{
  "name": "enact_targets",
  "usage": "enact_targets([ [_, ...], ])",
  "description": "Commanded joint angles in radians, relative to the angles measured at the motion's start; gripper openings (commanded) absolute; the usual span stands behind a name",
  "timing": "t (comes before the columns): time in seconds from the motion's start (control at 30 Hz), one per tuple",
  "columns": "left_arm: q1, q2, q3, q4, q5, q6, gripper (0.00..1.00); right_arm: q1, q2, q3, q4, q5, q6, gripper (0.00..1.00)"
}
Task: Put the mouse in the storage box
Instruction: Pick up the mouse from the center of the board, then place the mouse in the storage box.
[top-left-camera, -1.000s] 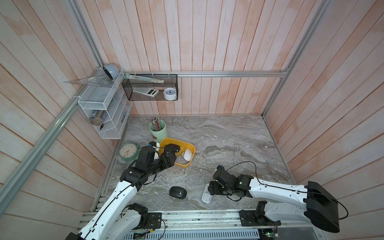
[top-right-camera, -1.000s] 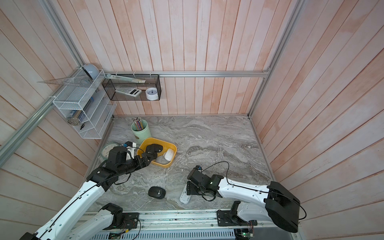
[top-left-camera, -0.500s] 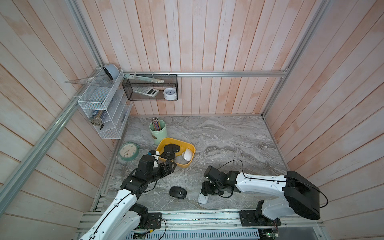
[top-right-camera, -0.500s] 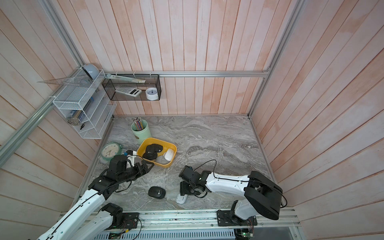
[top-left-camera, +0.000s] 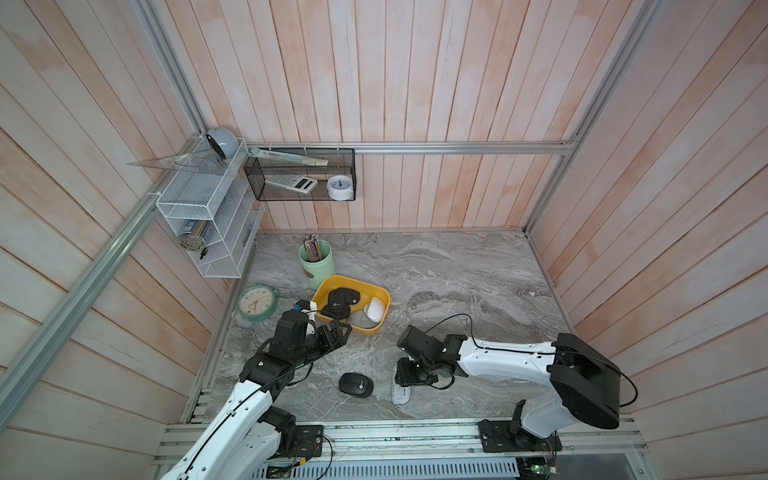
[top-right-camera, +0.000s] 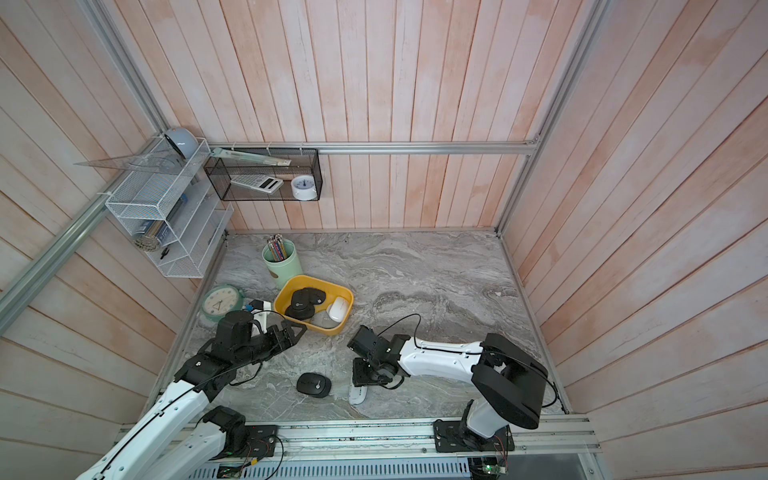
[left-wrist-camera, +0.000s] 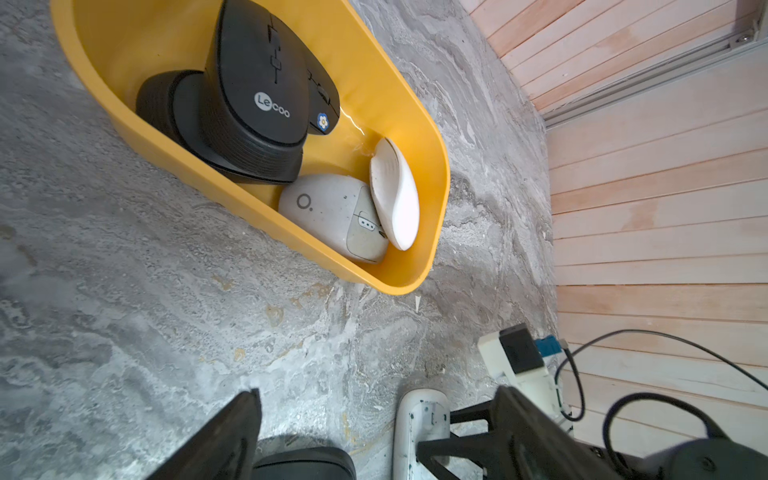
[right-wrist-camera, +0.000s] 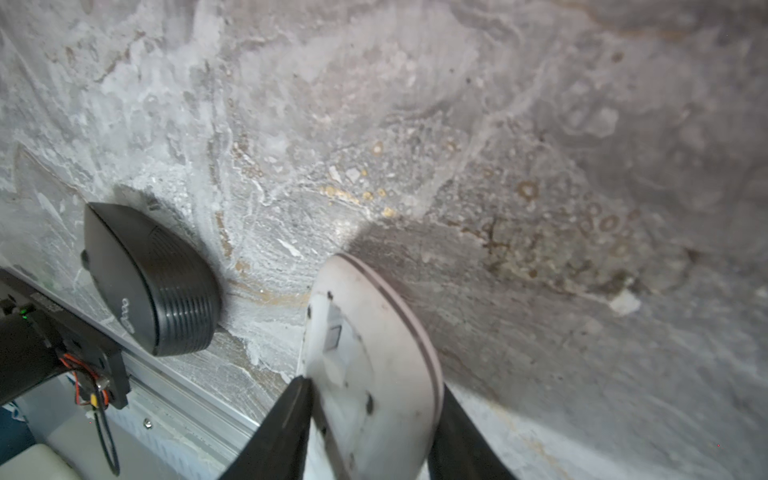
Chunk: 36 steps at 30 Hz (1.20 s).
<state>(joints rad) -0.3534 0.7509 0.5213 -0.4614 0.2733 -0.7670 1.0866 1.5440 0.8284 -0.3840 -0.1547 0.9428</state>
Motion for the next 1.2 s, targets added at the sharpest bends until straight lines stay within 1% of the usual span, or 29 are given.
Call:
enact_targets([
  [0.0,0.005,0.002,-0.017,-0.03,-0.064,0.018,0.94,0.006,0.031,0.026,-0.092,0.054,-0.013,0.37],
  [0.13,0.004,0.001,-0.023,-0.03,-0.078,0.015,0.95,0.006,0.04,0.068,-0.112,0.081,-0.023,0.28],
  [0.23,0.004,-0.005,-0.015,-0.056,-0.11,0.023,0.96,0.006,0.042,0.109,-0.145,0.111,-0.043,0.21],
  [0.37,0.004,-0.033,-0.001,-0.086,-0.142,0.03,0.96,0.006,0.046,0.209,-0.23,0.173,-0.11,0.19],
  [0.53,0.005,-0.124,0.0,-0.128,-0.24,0.026,0.97,0.003,0.107,0.414,-0.42,0.311,-0.262,0.18],
  [0.67,0.005,-0.218,-0.029,-0.147,-0.302,-0.003,0.97,-0.005,0.219,0.643,-0.594,0.443,-0.398,0.16],
  [0.77,0.005,-0.286,-0.045,-0.163,-0.337,-0.029,0.97,-0.005,0.304,0.799,-0.662,0.536,-0.497,0.13],
  [0.9,0.005,-0.383,-0.038,-0.212,-0.409,-0.041,0.97,-0.007,0.374,0.913,-0.635,0.676,-0.578,0.13],
  [1.07,0.005,-0.487,-0.055,-0.255,-0.508,-0.1,1.0,-0.017,0.48,1.045,-0.594,0.73,-0.731,0.16],
  [1.17,0.006,-0.53,-0.084,-0.241,-0.525,-0.134,1.0,-0.026,0.555,1.137,-0.594,0.737,-0.814,0.16],
])
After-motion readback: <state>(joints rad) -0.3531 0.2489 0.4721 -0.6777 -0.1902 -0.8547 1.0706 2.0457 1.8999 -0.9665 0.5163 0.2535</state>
